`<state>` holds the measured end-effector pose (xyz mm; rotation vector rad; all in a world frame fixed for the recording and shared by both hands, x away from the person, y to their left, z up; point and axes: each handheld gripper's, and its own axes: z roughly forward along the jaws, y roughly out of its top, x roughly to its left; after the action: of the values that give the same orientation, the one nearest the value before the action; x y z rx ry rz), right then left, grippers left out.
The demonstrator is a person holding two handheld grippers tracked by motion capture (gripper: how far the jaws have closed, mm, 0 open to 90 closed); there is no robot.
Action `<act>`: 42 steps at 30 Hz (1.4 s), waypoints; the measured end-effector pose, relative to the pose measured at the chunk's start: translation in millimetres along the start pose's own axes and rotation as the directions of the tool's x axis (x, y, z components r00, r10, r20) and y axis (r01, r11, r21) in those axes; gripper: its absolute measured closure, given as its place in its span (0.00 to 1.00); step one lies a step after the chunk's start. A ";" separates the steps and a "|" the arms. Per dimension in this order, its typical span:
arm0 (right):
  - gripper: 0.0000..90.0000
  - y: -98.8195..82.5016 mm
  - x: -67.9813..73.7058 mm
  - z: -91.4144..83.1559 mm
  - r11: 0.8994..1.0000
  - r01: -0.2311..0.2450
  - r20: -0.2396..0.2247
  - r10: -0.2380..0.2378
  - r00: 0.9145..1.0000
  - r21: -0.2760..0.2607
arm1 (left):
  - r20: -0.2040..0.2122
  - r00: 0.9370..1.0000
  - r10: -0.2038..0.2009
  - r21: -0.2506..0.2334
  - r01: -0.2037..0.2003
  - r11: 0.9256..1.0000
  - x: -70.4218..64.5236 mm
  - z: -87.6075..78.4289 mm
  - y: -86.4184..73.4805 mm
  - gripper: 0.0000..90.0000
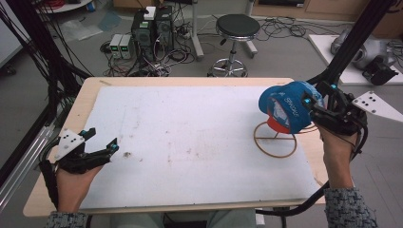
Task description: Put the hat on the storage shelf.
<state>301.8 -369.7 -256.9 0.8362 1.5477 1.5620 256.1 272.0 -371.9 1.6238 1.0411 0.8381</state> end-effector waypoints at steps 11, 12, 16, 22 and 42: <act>0.16 -2.6 28.0 7.1 1.000 -0.005 -0.012 0.005 1.000 -0.011 | -0.003 1.000 0.000 -0.001 0.000 1.000 -0.1 -1.3 -0.4 0.20; 0.16 -2.6 28.0 7.1 1.000 -0.005 -0.012 0.005 1.000 -0.011 | -0.003 1.000 0.000 0.000 0.000 1.000 0.0 -1.7 -0.4 0.20; 0.14 -6.0 39.1 10.8 1.000 -0.006 -0.036 0.006 0.999 -0.005 | -0.006 1.000 -0.002 -0.004 0.002 1.000 0.6 -2.1 0.3 0.20; 0.14 -10.0 55.8 13.0 1.000 0.006 -0.079 -0.005 0.997 0.004 | 0.000 1.000 0.001 0.002 -0.001 1.000 -0.9 0.1 -0.5 0.20; 0.14 -43.1 90.8 16.6 0.999 0.019 -0.186 -0.010 0.983 0.042 | 0.007 1.000 0.004 0.008 -0.004 1.000 -2.5 2.2 -2.2 0.20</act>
<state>275.0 -283.9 -304.9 0.7179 1.7218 1.6387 256.6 269.2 -374.7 1.6348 1.0384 0.8312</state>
